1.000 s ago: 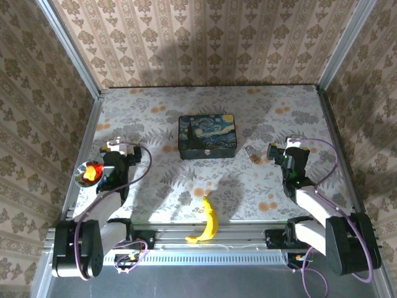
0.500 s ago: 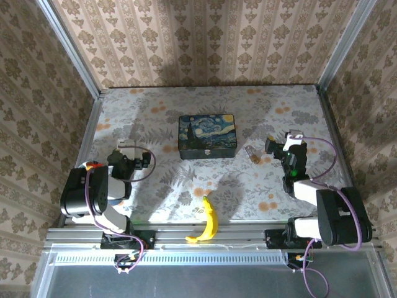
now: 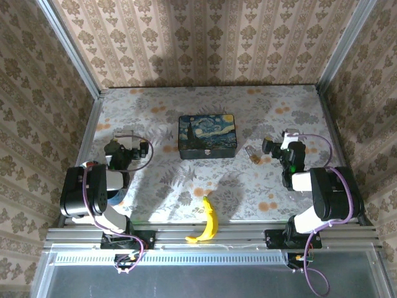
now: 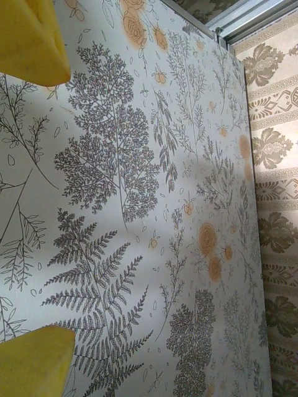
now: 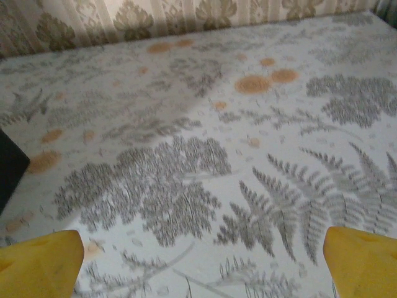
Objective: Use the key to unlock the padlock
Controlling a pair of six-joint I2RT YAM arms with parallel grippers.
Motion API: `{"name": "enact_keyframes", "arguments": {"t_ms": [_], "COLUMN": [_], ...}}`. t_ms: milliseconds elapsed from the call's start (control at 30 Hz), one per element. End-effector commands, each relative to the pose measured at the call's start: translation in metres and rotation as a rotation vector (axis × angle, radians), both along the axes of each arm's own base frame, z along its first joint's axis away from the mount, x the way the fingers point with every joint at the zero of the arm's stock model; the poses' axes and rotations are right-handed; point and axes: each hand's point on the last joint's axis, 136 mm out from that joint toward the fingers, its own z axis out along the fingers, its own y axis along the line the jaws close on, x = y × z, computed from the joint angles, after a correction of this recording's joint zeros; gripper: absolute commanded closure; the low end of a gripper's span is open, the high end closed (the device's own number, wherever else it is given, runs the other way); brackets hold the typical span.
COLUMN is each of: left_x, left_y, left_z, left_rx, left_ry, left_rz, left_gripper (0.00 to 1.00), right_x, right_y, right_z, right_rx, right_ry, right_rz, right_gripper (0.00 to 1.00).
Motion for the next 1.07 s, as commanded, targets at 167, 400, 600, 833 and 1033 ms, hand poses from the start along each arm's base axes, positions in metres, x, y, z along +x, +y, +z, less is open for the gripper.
{"name": "enact_keyframes", "arguments": {"t_ms": [167, 400, 600, 833, 1033], "left_x": [0.000, 0.001, 0.001, 0.001, 0.001], "left_y": [0.001, -0.001, -0.001, 0.000, 0.001], "left_z": [0.001, 0.000, 0.001, 0.000, 0.001], "left_rx": [0.000, 0.010, 0.010, 0.011, 0.011], "left_ry": [0.004, 0.008, 0.007, 0.009, 0.008], "left_rz": [0.007, 0.004, 0.004, 0.006, 0.015], "left_gripper": [0.00, 0.00, 0.00, 0.00, 0.00], "right_x": [0.005, 0.007, 0.007, 0.007, 0.007], "right_y": [0.041, 0.033, 0.034, 0.034, 0.034], "right_z": [0.004, 0.003, 0.003, 0.003, 0.003], "right_rx": [-0.026, -0.027, -0.028, -0.028, -0.028], "right_ry": [-0.003, 0.008, 0.007, 0.006, 0.006], "right_rz": [0.260, 0.210, 0.209, 0.209, 0.209], "right_gripper": [0.00, 0.00, 0.00, 0.00, 0.00]}}
